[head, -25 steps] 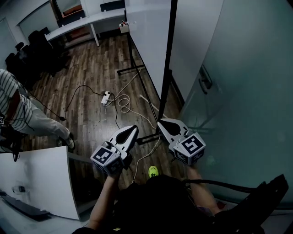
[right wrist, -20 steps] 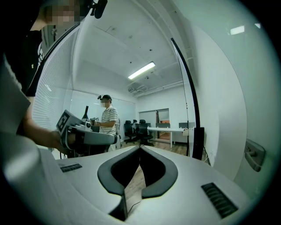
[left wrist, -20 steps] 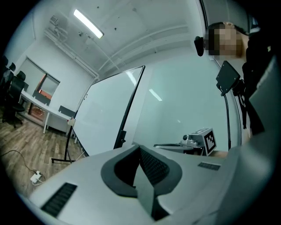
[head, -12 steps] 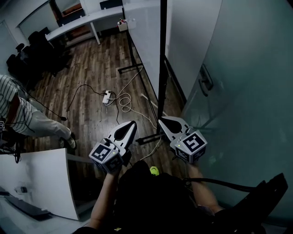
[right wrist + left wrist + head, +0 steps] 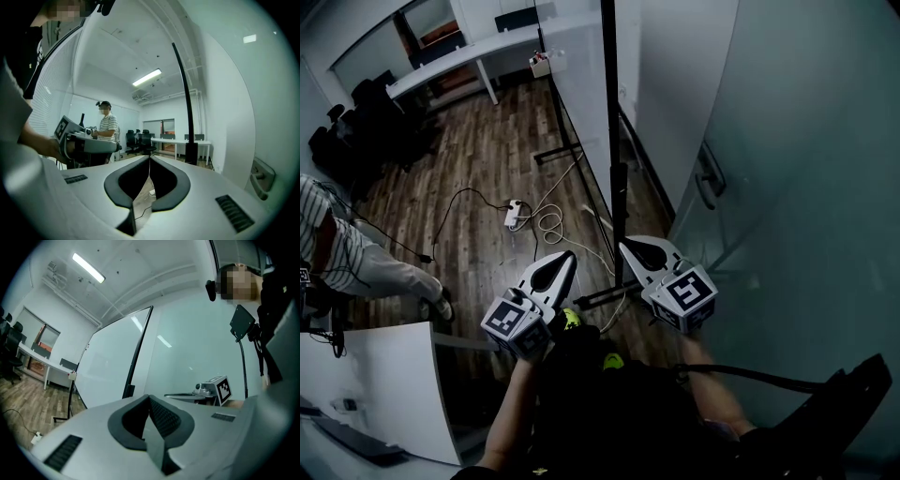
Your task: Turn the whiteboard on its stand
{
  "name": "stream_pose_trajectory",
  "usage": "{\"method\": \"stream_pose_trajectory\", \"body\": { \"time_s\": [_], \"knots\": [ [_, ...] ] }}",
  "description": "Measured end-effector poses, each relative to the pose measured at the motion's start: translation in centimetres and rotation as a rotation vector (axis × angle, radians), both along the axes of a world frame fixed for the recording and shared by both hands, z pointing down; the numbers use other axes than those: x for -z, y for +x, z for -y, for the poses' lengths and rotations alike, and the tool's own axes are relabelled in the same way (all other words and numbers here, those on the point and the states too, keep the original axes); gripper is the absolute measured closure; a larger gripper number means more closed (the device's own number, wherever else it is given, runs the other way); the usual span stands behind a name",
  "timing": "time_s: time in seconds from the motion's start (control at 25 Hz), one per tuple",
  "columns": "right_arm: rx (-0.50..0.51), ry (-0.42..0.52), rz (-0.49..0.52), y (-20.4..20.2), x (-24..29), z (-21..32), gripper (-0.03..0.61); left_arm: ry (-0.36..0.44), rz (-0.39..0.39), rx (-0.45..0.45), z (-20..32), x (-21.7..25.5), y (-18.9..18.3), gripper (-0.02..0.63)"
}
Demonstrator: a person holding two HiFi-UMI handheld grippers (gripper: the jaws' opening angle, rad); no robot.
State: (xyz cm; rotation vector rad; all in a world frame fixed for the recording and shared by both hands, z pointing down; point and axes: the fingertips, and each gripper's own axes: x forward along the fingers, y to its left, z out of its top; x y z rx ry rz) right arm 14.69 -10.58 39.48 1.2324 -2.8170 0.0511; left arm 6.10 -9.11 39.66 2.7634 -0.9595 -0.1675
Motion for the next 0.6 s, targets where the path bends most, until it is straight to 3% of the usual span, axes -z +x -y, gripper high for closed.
{"method": "stream_pose_trajectory", "body": {
  "time_s": [0.24,0.6],
  "knots": [
    [-0.034,0.022,-0.015,0.5,0.7,3.1,0.542,0.007,-0.001,-0.005,1.6,0.2,0.2,0.620],
    [-0.140,0.059,-0.077,0.5,0.8,8.3,0.407,0.006,-0.006,0.027,4.7,-0.6,-2.7,0.620]
  ]
}}
